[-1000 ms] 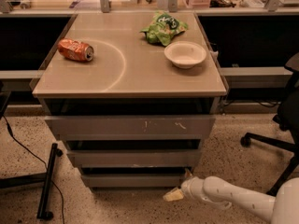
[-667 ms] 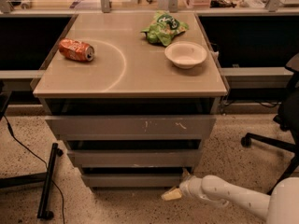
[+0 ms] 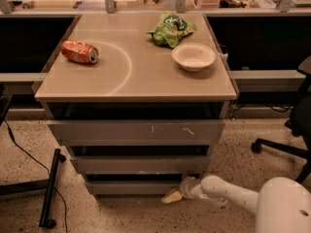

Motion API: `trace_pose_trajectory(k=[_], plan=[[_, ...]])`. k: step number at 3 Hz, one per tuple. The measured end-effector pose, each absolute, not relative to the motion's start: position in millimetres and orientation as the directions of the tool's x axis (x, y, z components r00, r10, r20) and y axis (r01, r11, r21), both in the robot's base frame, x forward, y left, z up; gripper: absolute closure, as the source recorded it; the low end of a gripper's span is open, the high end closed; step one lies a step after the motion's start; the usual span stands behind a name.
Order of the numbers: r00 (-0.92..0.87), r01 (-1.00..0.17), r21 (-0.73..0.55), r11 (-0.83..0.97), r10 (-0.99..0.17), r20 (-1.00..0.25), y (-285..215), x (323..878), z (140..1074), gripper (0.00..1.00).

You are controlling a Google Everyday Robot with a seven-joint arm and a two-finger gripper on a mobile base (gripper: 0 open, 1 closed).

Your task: Open bottom drawer

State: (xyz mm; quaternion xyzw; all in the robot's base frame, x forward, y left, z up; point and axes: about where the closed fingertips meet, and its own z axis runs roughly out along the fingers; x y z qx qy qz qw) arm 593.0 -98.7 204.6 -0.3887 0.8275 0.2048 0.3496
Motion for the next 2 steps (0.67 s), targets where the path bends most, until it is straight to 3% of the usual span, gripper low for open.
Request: trace_pose_trajectory(k=[2], plan=[[-0.484, -0.788, 0.117, 0.604, -0.492, -0.723, -93.0, 593.8, 185.9, 0.0]])
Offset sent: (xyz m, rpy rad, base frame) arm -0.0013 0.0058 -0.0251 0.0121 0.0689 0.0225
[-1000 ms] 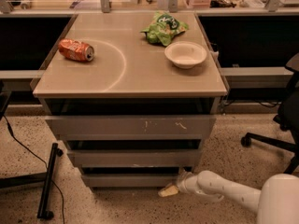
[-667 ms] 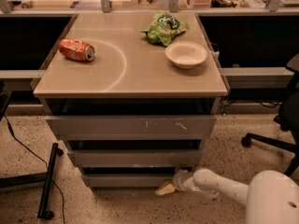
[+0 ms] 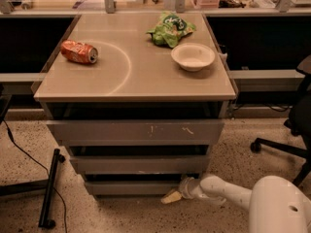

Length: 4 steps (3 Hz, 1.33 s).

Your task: Open bottom drawer

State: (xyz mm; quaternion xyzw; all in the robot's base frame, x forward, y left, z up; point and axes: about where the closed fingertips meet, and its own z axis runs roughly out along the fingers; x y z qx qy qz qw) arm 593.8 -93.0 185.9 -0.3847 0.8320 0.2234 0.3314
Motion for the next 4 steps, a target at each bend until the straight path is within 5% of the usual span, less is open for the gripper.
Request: trace_pose_trajectory(k=[3, 4], plan=[[-0.512, -0.825, 0.143, 0.547, -0.613, -0.602, -83, 578, 197, 0.0], [-0.524, -0.852, 0.23, 0.471, -0.75, -0.404, -84, 518, 189, 0.0]])
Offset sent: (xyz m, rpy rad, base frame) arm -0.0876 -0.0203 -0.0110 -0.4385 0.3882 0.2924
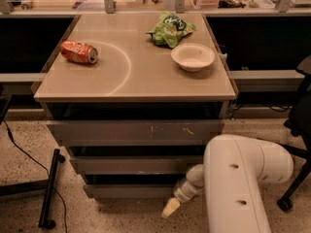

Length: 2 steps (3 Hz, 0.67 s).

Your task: Open bottom drawer

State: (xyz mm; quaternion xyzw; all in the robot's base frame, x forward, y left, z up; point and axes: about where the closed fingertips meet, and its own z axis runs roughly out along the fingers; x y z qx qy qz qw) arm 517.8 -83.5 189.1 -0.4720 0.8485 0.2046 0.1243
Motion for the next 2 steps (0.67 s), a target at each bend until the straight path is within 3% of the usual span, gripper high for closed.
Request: trace_pose_trajectory(k=[2], plan=[[-0.539, -0.841, 0.26, 0.473, -0.773, -0.336, -95, 486, 186, 0.0]])
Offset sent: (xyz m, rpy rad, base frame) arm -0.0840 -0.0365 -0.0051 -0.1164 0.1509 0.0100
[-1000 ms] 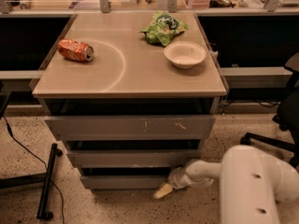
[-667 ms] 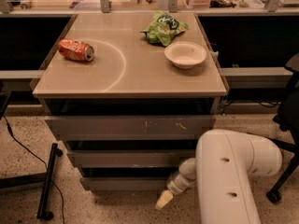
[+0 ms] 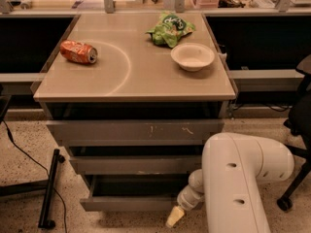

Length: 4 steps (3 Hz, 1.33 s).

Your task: Open bottom drawer

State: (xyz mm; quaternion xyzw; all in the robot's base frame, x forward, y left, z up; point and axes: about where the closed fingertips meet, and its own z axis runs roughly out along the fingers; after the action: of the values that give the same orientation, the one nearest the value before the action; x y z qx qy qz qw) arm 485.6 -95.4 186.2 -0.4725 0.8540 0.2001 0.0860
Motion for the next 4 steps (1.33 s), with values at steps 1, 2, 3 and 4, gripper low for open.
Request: trace_pose_trajectory(k=[1, 2, 3, 4], plan=[[-0.544, -0.837, 0.277, 0.473, -0.778, -0.314, -99, 470, 184, 0.0], [-0.531, -0.841, 0.321, 0.435, -0.776, -0.339, -96, 467, 179, 0.0], [-0.528, -0.834, 0.386, 0.395, -0.775, -0.349, -96, 453, 173, 0.0], [-0.532, -0.831, 0.396, 0.39, -0.767, -0.359, -93, 450, 175, 0.0]])
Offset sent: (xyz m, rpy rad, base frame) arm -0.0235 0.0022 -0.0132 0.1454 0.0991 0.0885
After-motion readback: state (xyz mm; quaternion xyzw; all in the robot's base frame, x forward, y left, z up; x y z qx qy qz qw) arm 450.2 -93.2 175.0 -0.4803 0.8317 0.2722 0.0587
